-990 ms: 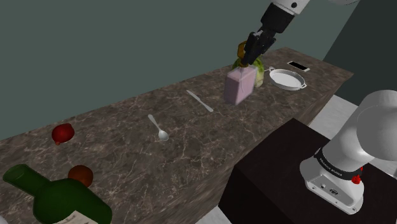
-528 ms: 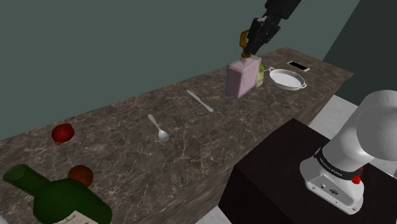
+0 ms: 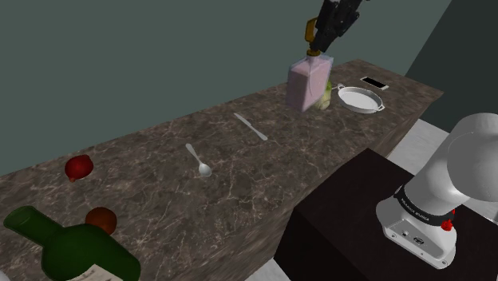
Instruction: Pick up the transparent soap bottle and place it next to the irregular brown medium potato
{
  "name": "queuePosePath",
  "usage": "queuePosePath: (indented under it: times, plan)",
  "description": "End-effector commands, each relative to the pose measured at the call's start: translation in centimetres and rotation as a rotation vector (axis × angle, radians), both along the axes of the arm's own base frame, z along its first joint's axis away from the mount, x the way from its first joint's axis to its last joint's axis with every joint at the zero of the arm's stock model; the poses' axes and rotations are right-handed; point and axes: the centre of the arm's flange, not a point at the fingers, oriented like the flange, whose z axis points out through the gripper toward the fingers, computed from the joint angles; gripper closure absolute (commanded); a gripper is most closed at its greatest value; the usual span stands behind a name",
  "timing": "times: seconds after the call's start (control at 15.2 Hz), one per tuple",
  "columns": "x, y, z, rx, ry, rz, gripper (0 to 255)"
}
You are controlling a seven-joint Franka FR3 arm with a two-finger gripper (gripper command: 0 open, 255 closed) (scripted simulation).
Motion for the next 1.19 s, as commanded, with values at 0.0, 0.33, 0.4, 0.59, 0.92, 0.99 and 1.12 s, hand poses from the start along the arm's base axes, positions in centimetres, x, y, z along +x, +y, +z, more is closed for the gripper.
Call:
queuePosePath:
  times: [0.0,0.33,0.4,0.59,0.92,0.99,1.12]
  plan:
    - [0.0,0.0,1.1,0.0,0.0,0.0,255]
    - [0.0,0.0,3.7,0.0,0.0,0.0,255]
    - [0.0,0.0,4.2,0.0,0.0,0.0,255]
    - [0.4,1.2,4.6,0.0,0.0,0.0,255]
    - [2.1,7.1,2.3,0.0,0.0,0.0,255]
    - [2.4,8.3,1.9,0.0,0.0,0.0,255]
    - [3.1,10.7,1.0,0.0,0.0,0.0,255]
